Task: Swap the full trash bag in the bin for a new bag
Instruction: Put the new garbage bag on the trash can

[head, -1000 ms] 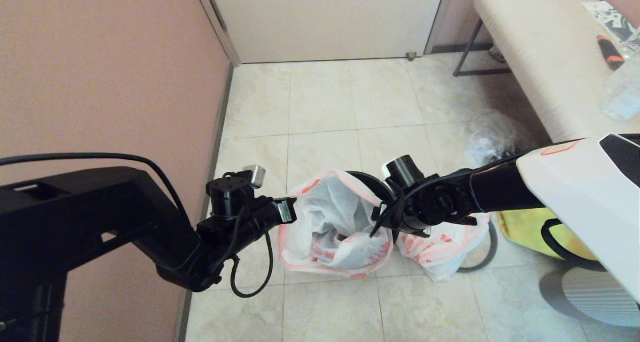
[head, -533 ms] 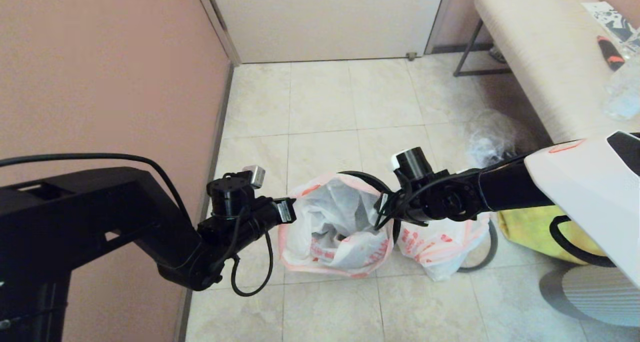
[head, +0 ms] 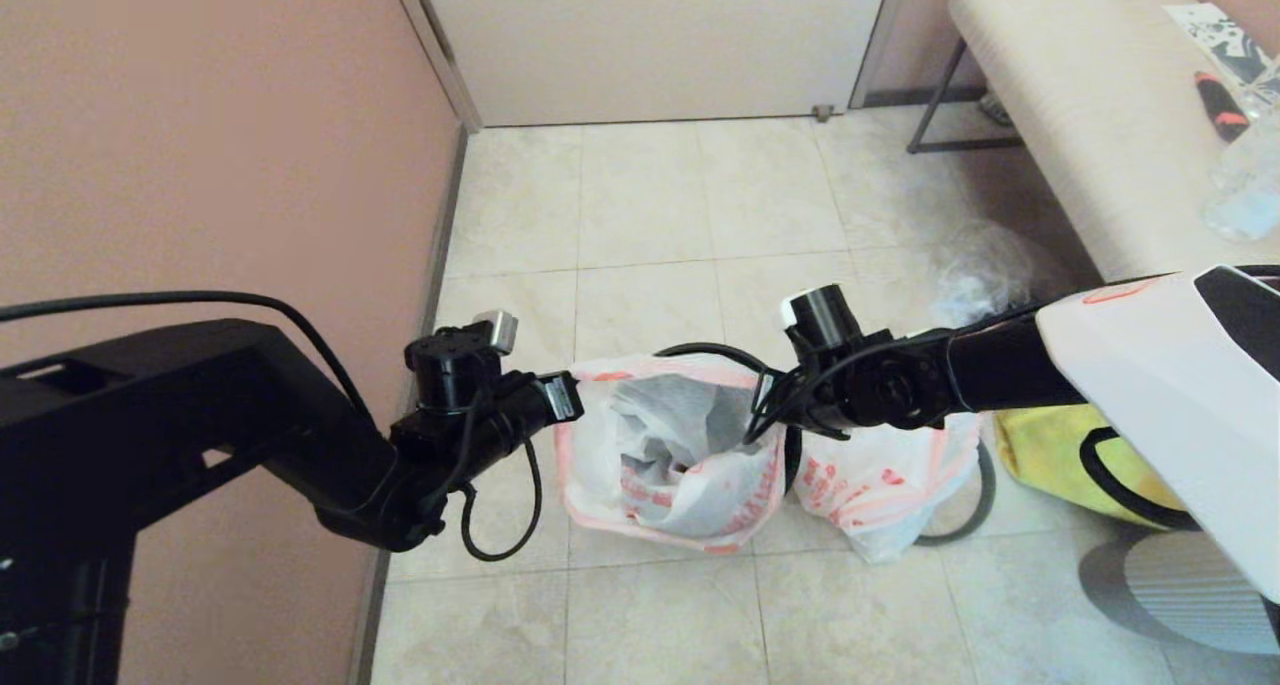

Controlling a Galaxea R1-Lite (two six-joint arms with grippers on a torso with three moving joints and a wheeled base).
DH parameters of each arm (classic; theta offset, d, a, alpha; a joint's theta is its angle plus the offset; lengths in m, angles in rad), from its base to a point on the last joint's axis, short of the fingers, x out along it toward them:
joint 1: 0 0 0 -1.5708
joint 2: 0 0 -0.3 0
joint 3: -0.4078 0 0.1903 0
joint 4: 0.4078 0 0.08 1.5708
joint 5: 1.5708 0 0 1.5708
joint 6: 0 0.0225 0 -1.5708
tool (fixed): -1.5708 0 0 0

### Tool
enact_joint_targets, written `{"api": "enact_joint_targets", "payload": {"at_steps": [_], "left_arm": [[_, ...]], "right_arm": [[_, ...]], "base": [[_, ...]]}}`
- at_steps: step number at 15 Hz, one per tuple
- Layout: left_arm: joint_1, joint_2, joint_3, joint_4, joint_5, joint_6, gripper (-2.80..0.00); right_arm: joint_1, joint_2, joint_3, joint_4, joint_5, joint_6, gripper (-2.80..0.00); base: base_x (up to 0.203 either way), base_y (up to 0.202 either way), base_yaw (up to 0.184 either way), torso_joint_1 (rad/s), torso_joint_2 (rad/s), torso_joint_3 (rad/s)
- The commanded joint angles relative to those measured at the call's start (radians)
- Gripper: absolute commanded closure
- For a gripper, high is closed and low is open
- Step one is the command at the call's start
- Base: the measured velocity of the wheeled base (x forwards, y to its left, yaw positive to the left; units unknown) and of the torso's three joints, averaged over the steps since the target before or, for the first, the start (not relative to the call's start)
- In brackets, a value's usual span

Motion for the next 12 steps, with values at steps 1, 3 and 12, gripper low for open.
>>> {"api": "enact_joint_targets", "payload": {"at_steps": [1,3,12], "left_arm": [[-0.001,0.004,-0.026,0.008,-0.001,0.001,0.00],[-0.005,0.043,-0.038,0.019,-0.003,0.015,0.00],[0.016,0.130,-0.110,0.075,-0.004,0.061,0.00]], "right_arm": [[-0.023,-0.016,-0.005,0.018,-0.011,0.003,0.00],[-0.073,0.001,-0.003,0.043,-0.017,-0.007,0.00],[-0.125,0.182,-0.161,0.015,-0.055,-0.104,0.00]], "base": [[0.000,0.000,0.000,0.000,0.00,0.000],[0.000,0.000,0.000,0.000,0.00,0.000],[0.000,0.000,0.000,0.000,0.00,0.000]]}}
